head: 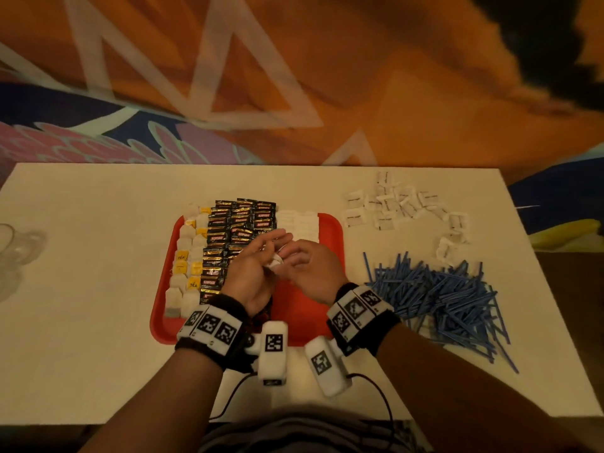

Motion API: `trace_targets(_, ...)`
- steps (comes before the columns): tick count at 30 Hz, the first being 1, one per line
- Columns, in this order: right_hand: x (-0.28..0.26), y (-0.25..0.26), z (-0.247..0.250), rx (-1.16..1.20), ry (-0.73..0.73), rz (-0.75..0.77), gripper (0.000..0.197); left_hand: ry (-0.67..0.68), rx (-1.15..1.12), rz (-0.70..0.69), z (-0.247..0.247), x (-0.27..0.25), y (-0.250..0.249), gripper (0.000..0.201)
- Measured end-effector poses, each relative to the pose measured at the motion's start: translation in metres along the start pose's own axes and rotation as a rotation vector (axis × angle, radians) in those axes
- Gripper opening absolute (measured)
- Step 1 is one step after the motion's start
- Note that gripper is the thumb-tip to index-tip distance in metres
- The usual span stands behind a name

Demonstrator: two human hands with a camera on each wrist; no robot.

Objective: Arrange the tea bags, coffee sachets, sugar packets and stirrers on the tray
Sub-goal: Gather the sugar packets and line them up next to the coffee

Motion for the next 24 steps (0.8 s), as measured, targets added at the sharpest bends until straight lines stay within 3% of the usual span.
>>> trace_targets(5,-0.010,0.009,0.020,0.128,-0.053,0.007,0.028,0.051,0.039,0.008,-0.026,-0.007,-0.001,0.035)
trace_targets(9,-0.016,0.009,0.039,0.166,-0.165,0.007,0.031,-0.011,0.251,-0.002,-0.035,-0.013,0.001,0.019)
trace_targets(14,-0.022,0.005,0.045,0.246,-0.111,-0.048,0.022,-0.064,0.469,-0.097,-0.033,-0.018,-0.002,0.020)
trace_targets(17,-0.020,0.000,0.050,0.304,-0.173,-0.069,0.005,-0.069,0.577,-0.181,-0.036,-0.022,-0.003,0.018)
trace_targets(21,-0.018,-0.010,0.048,0.413,-0.220,-0.152,0.011,-0.130,0.670,-0.318,-0.037,-0.027,-0.003,0.016)
trace_targets(24,-0.017,-0.013,0.047,0.366,-0.241,-0.137,0.010,-0.072,0.721,-0.375,-0.039,-0.033,-0.001,0.017)
Point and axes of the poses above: each hand's wrist, its own x-axis towards the middle knuckle, its own z-axis out of the back of the hand, y = z × x, the point moved 3 cm from there along x, towards the middle knuckle, and after that the axes turned 5 degrees about z, right-handed, at the moved point
